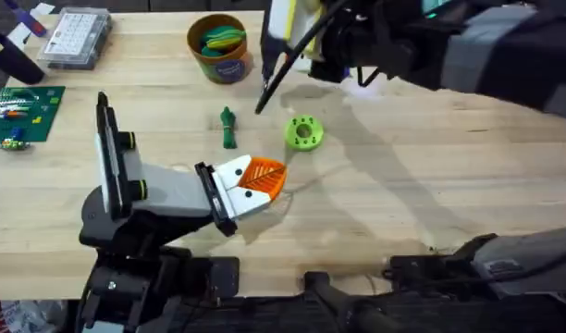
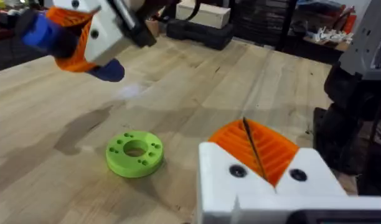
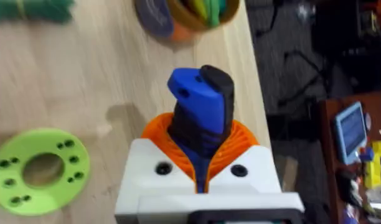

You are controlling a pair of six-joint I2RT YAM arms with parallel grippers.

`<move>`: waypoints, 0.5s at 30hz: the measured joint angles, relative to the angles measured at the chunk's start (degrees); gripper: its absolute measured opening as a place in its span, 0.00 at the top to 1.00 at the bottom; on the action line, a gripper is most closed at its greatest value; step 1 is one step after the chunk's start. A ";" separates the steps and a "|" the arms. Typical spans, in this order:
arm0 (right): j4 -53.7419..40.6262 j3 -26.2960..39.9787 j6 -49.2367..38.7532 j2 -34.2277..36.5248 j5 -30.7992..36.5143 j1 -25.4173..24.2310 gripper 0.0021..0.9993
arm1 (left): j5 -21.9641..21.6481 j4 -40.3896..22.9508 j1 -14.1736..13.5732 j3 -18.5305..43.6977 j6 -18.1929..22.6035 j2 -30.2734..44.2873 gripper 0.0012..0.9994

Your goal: Pick up the gripper from the table and insert it into the empty holder that is missing its gripper. Then pick up a screw, insert it into the mounting hole, and use the screwdriver to tighten it. Finally, clean up the table by picking up the vegetable and placing it into the bucket.

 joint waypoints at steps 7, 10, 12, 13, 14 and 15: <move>0.06 0.06 -3.95 7.33 6.42 -1.06 0.97 | 0.00 0.00 0.00 0.00 0.00 0.00 0.99; -0.06 0.06 -4.42 10.01 9.92 -1.38 0.97 | 0.00 0.00 0.00 0.00 0.00 0.00 0.99; -0.73 0.06 -4.65 11.00 12.73 -1.46 0.97 | 0.00 0.00 0.00 0.00 0.00 0.00 0.99; -1.18 0.06 -4.76 11.24 13.96 -1.48 0.97 | 0.00 0.00 0.00 0.00 0.00 0.00 0.99; -1.49 0.06 -4.81 11.36 15.17 -1.48 0.97 | 0.00 0.00 0.00 0.00 0.00 0.00 0.99; -1.45 0.06 -4.85 11.38 15.81 -1.53 0.97 | 0.00 0.00 0.00 0.00 0.00 0.00 0.99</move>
